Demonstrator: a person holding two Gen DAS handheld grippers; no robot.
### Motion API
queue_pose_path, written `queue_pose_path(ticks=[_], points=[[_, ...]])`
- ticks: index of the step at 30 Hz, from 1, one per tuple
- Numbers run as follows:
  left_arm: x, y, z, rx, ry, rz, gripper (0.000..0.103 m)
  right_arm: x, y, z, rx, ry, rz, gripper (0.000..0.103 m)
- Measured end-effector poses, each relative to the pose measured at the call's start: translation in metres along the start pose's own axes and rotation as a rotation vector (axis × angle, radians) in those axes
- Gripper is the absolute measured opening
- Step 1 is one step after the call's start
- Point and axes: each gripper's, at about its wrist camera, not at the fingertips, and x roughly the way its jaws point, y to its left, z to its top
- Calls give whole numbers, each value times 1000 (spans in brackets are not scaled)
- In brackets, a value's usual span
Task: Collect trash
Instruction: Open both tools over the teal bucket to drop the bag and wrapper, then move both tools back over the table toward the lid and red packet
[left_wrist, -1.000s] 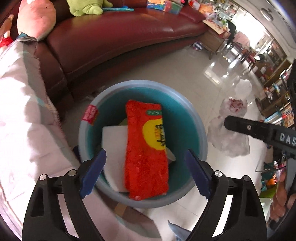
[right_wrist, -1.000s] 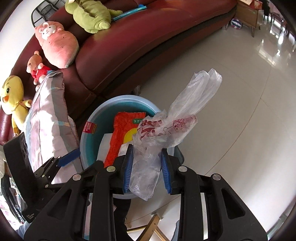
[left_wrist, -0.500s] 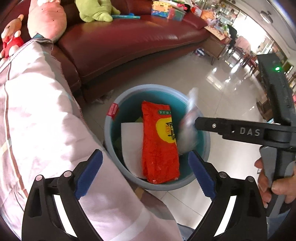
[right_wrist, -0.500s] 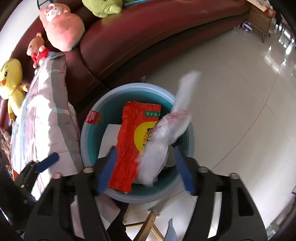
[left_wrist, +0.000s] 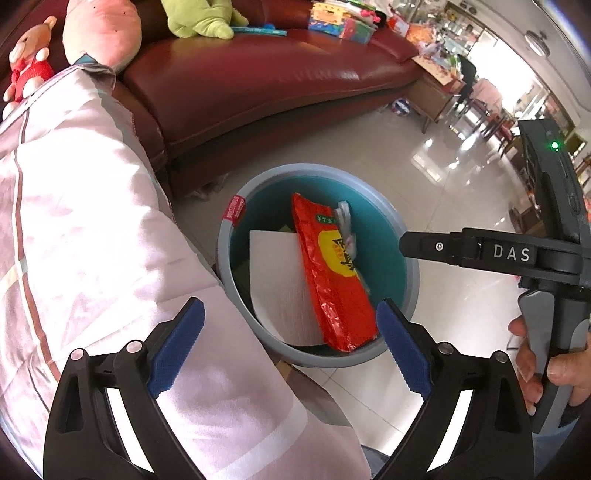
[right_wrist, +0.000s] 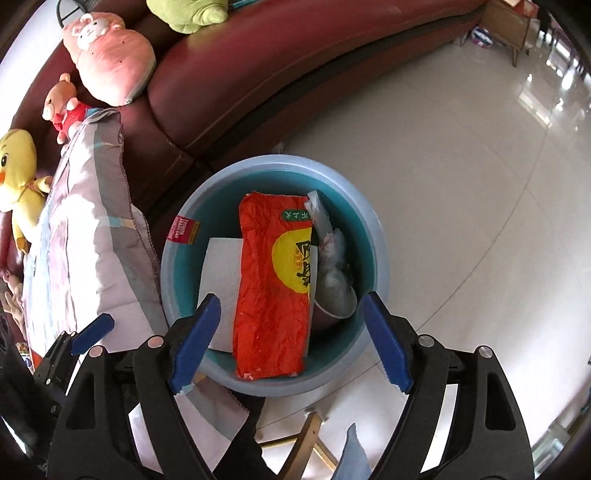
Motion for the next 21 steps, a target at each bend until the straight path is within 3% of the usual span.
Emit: queue_pose_path(ticks=[5, 21], points=[[-12, 3, -5, -7, -7, 12, 98, -4, 2, -6, 12, 4, 1, 83], [-71, 31, -36, -48, -69, 70, 99, -27, 35, -40, 5, 11, 24, 84]])
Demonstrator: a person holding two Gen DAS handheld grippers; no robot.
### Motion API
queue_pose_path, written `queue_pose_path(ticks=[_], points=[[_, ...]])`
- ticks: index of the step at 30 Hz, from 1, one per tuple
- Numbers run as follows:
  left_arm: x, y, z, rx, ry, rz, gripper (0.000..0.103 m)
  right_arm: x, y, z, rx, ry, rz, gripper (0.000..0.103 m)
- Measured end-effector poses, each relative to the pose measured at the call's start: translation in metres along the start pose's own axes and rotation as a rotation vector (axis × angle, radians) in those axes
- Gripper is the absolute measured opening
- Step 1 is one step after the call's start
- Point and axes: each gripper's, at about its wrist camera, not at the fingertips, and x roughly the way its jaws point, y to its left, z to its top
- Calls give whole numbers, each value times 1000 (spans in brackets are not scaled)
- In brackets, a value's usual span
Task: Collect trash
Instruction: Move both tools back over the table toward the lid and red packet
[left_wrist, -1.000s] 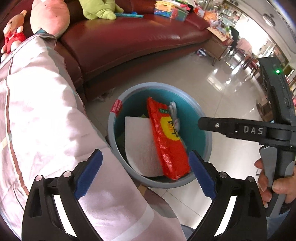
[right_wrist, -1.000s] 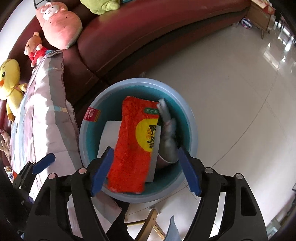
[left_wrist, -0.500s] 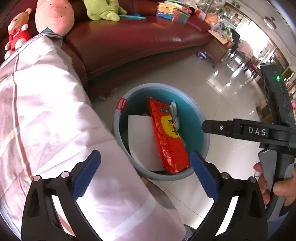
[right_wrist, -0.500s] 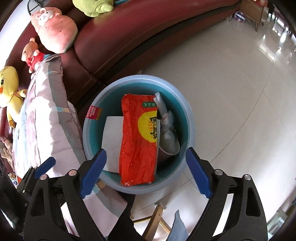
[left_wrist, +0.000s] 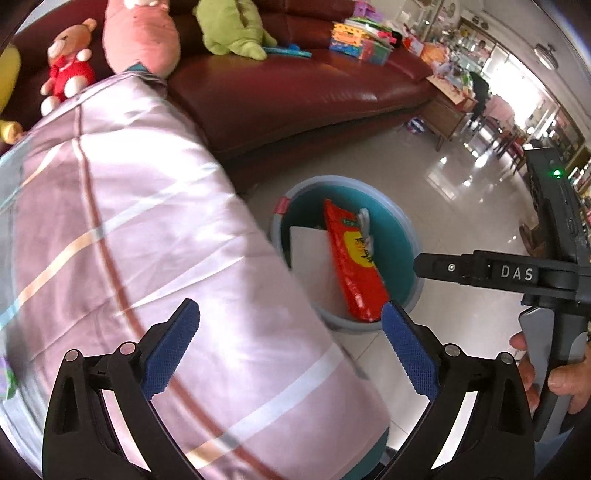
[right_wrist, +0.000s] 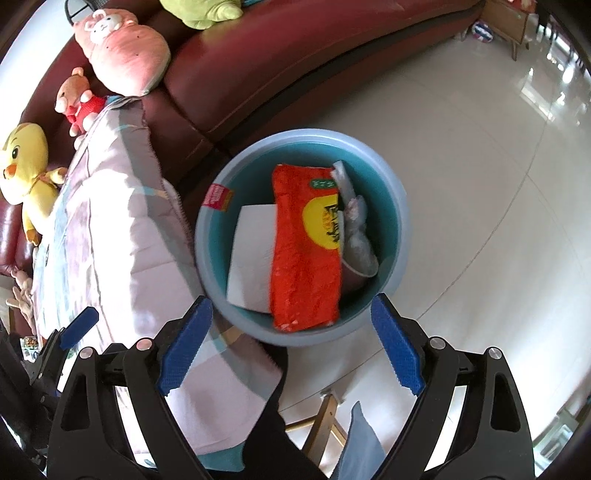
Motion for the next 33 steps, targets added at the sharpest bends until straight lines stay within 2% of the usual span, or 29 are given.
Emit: queue_pose_path(ticks=[11, 23, 33], points=[[-55, 69, -43, -104, -56, 73, 99, 1, 75, -24, -104, 34, 37, 84], [-127, 181, -112, -297, -128, 194, 99, 18, 211, -66, -328, 109, 74, 84], [-163, 262, -168, -472, -150, 236, 99, 50, 319, -110, -519, 204, 89, 84]])
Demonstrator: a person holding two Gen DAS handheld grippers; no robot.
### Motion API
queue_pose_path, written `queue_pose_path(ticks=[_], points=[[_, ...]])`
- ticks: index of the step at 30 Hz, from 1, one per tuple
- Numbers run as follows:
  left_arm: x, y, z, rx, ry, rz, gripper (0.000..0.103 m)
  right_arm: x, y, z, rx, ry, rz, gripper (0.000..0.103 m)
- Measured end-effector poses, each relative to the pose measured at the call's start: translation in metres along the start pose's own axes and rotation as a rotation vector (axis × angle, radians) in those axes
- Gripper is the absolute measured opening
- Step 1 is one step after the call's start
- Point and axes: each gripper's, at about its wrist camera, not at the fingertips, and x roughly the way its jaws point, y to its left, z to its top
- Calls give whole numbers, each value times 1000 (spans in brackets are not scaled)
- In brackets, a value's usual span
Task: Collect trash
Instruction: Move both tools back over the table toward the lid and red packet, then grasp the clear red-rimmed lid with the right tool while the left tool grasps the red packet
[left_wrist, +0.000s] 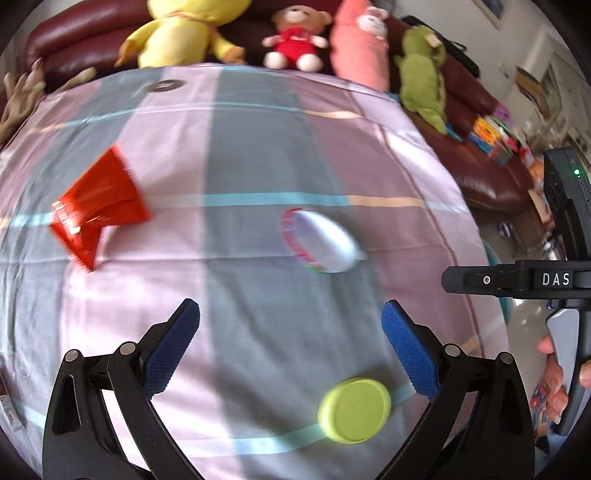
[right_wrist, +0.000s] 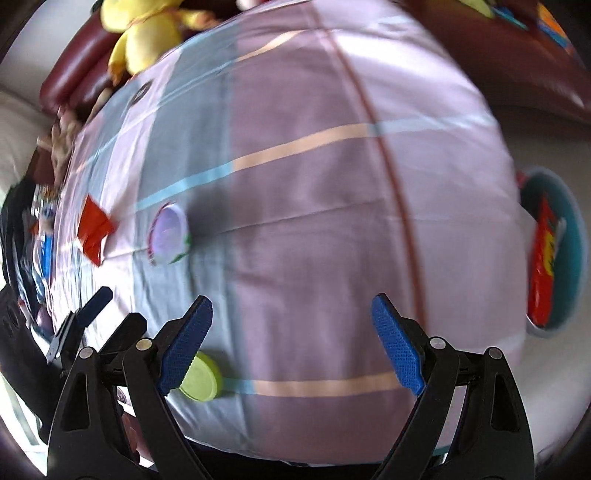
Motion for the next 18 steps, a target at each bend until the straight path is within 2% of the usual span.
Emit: queue_pose_path(ticks=[13, 18], points=[[-22, 93, -5, -121, -31, 82, 99, 50, 97, 25, -167, 78, 12, 84], [-22, 117, -7, -158, -22, 95, 99, 61, 121, 30, -228, 52, -13, 84]])
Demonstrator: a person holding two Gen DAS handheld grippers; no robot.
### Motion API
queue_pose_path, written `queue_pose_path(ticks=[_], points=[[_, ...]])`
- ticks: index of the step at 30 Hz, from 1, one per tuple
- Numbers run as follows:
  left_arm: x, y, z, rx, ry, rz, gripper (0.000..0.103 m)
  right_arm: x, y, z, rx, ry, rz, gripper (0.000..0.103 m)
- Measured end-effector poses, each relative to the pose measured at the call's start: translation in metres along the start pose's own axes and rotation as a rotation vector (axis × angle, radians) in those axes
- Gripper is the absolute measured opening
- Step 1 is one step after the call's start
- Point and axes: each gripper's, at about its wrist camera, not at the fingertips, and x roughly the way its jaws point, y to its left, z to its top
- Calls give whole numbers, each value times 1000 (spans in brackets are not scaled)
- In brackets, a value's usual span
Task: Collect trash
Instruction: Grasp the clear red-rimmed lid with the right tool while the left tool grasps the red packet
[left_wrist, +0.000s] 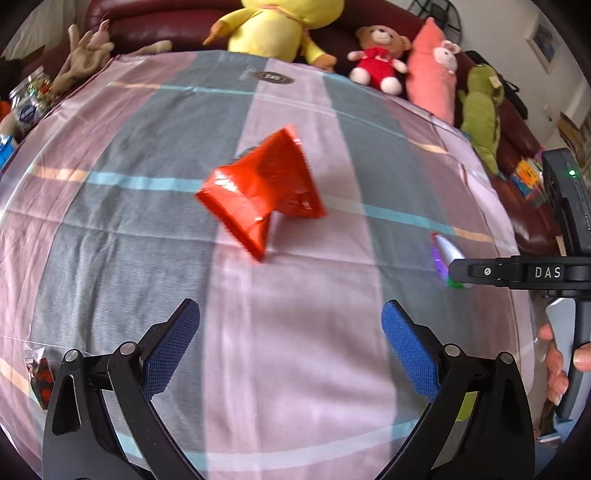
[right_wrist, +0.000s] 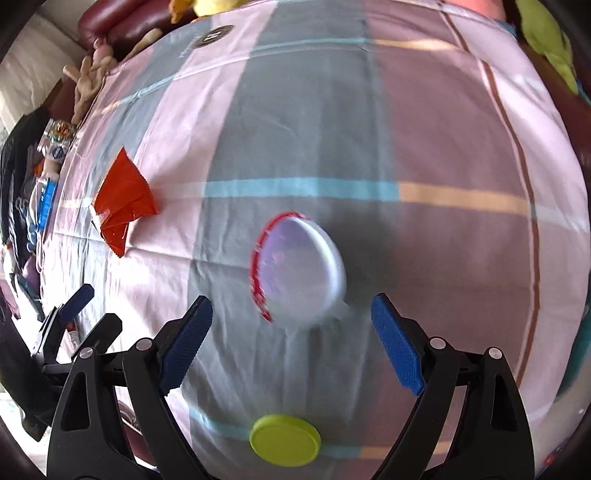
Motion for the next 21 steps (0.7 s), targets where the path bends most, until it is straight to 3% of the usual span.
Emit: queue_pose_path(ticks=[7, 8, 10, 21], points=[[4, 14, 10, -3, -9, 7, 99, 13, 12, 10, -41, -9, -60, 82], [5, 15, 12, 4, -10, 12, 99, 16, 11, 11, -42, -5, -70, 76], [6, 18, 17, 18, -13, 23, 99, 25, 6, 10, -32, 15, -83, 51], [27, 27, 58, 184, -4, 61, 99, 9, 25, 22, -68, -28, -37, 51]])
